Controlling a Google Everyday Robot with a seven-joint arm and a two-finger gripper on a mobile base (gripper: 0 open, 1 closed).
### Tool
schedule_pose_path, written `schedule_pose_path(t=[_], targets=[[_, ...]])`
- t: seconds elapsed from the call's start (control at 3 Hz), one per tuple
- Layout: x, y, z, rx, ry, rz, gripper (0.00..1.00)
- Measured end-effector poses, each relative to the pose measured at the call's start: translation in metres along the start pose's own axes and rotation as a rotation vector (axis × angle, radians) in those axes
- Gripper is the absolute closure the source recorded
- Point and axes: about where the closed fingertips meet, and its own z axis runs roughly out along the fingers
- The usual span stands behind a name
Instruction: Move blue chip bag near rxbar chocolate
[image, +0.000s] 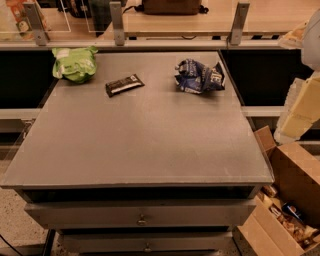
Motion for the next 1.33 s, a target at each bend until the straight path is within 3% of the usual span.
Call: schedule_pose_path(t=[0.67,1.33], targets=[[-0.005,0.000,0.005,0.030,0.020,-0.010,0.00],[-0.022,-0.021,0.032,0.133,0.020,-0.044,0.00]])
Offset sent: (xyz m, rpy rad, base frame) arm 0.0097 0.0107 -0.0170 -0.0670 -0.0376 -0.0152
